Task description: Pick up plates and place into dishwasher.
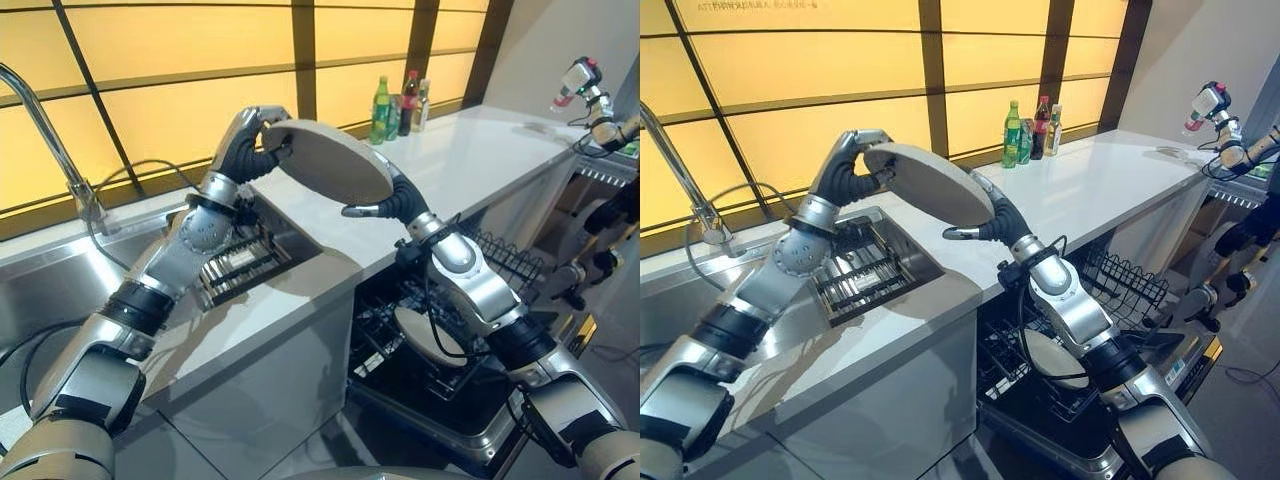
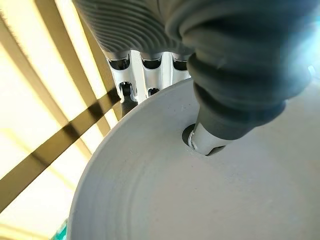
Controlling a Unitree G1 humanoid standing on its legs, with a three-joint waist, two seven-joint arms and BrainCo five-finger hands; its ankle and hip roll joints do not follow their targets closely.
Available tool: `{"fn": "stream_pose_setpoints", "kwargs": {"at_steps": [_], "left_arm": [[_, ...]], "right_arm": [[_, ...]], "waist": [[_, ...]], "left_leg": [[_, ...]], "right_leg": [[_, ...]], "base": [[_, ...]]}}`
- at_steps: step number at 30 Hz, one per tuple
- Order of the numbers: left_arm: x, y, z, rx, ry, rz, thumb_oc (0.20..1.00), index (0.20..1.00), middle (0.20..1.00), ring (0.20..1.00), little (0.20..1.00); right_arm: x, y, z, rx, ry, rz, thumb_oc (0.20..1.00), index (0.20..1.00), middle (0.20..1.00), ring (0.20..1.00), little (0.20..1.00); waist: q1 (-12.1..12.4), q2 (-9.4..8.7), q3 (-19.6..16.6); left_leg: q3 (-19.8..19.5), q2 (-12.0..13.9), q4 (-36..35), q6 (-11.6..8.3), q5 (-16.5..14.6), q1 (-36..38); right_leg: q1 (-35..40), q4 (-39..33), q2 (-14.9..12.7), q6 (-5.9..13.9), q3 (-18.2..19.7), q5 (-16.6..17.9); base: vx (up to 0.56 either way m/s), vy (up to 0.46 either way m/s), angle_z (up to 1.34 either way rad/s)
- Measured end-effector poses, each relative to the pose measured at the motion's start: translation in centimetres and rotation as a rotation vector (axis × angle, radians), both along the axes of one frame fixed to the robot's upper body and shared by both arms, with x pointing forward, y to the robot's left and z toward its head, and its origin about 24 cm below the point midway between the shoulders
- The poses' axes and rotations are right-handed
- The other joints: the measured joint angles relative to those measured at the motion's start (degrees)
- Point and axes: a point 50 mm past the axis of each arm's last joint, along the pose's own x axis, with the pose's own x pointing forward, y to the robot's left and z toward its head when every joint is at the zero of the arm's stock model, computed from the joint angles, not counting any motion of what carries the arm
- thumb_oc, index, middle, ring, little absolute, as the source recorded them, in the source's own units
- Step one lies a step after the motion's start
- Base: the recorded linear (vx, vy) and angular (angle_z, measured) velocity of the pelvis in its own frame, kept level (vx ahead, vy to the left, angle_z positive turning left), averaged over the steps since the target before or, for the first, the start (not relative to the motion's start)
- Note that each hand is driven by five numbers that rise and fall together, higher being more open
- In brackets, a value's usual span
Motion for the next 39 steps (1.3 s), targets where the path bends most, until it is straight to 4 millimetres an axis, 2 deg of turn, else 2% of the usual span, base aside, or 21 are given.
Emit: {"fn": "stream_pose_setpoints", "kwargs": {"at_steps": [7,15,16,17,24,28,31,34,37,39], "left_arm": [[-0.4,-0.4,-1.7,-0.067,0.055,-0.015,0.2,0.2,0.2,0.2,0.2],[-0.7,-0.6,-1.5,-0.097,0.058,-0.034,0.2,0.2,0.2,0.2,0.2],[-0.7,-0.6,-1.5,-0.096,0.061,-0.034,0.42,0.42,0.42,0.42,0.42],[-0.7,-0.6,-1.4,-0.093,0.064,-0.035,1.0,1.0,1.0,1.0,1.0],[-1.2,-0.9,-2.0,-0.043,0.111,-0.081,1.0,1.0,1.0,1.0,1.0],[-2.2,-0.1,-3.0,0.0,0.127,-0.064,1.0,1.0,1.0,1.0,1.0],[-3.4,2.2,-3.7,0.015,0.108,0.025,1.0,1.0,1.0,1.0,1.0],[-3.8,4.6,-3.4,-0.013,0.053,0.149,1.0,1.0,1.0,1.0,1.0],[-4.4,7.1,-2.8,-0.068,0.018,0.253,1.0,1.0,1.0,1.0,1.0],[-4.7,8.1,-3.0,-0.093,0.035,0.289,1.0,1.0,1.0,1.0,1.0]], "right_arm": [[0.2,-0.4,0.3,0.064,-0.03,-0.072,0.2,0.2,0.2,0.2,0.2],[0.0,-0.4,0.5,0.092,-0.07,-0.083,0.2,0.2,0.2,0.2,0.2],[-0.1,-0.4,0.5,0.093,-0.072,-0.083,0.2,0.2,0.2,0.2,0.2],[-0.1,-0.5,0.4,0.092,-0.077,-0.085,0.2,0.2,0.2,0.2,0.2],[-0.3,-1.7,0.4,0.043,-0.12,-0.107,0.2,0.2,0.2,0.2,0.2],[-0.6,-5.2,0.1,-0.078,-0.154,-0.225,0.2,0.2,0.2,0.2,0.2],[-1.8,-9.3,-1.0,-0.163,-0.142,-0.357,0.2,0.2,0.2,0.2,0.2],[-3.1,-12.6,-1.9,-0.252,-0.129,-0.465,0.2,0.2,0.2,0.2,0.2],[-4.3,-15.1,-2.8,-0.295,-0.096,-0.558,0.2,0.2,0.2,0.2,0.2],[-4.7,-15.9,-3.3,-0.324,-0.075,-0.596,0.2,0.2,0.2,0.2,0.2]], "waist": [[1.3,-0.19,-0.1],[1.2,-0.24,-0.1],[1.2,-0.24,-0.1],[1.1,-0.24,-0.1],[1.1,-0.23,-0.1],[1.1,-0.31,0.0],[1.1,-0.3,0.2],[1.0,-0.49,1.3],[1.0,-0.64,2.6],[0.9,-0.64,3.4]], "left_leg": [[-0.4,0.0,0.0,-0.01,0.0,-0.3],[-0.5,-0.1,0.0,0.02,0.1,-0.3],[-0.4,-0.1,0.0,0.03,0.1,-0.3],[-0.4,-0.1,0.0,0.03,0.1,-0.2],[-0.3,-0.1,0.0,0.03,0.1,-0.2],[-0.2,-0.1,0.0,0.03,0.1,-0.3],[-0.1,0.0,0.0,0.03,0.1,-0.9],[0.0,0.0,0.0,0.02,0.1,-1.1],[0.1,0.0,0.0,0.03,0.1,-1.2],[0.1,-0.1,0.0,0.03,0.1,-1.2]], "right_leg": [[-0.2,0.0,0.0,-0.13,0.0,-0.1],[-0.2,0.0,0.0,0.02,0.0,0.0],[-0.2,0.0,0.0,0.01,0.0,0.0],[-0.2,0.0,0.0,0.01,0.0,0.0],[-0.2,0.0,0.0,-0.01,0.1,0.0],[-0.7,0.0,0.0,0.01,0.2,0.0],[-1.2,0.0,0.0,-0.14,0.3,-0.1],[-1.5,0.0,0.0,-0.25,0.3,-0.2],[-1.9,0.0,0.0,-0.23,0.5,-0.2],[-1.9,0.0,0.1,-0.08,0.9,-0.1]], "base": [[0.01,-0.011,0.02],[0.0,0.0,0.0],[0.0,0.0,0.0],[0.0,0.0,0.0],[0.0,0.0,0.0],[0.0,0.0,0.0],[-0.01,-0.006,-0.01],[0.0,0.0,0.0],[0.01,-0.012,-0.04],[0.01,-0.023,-0.08]]}}
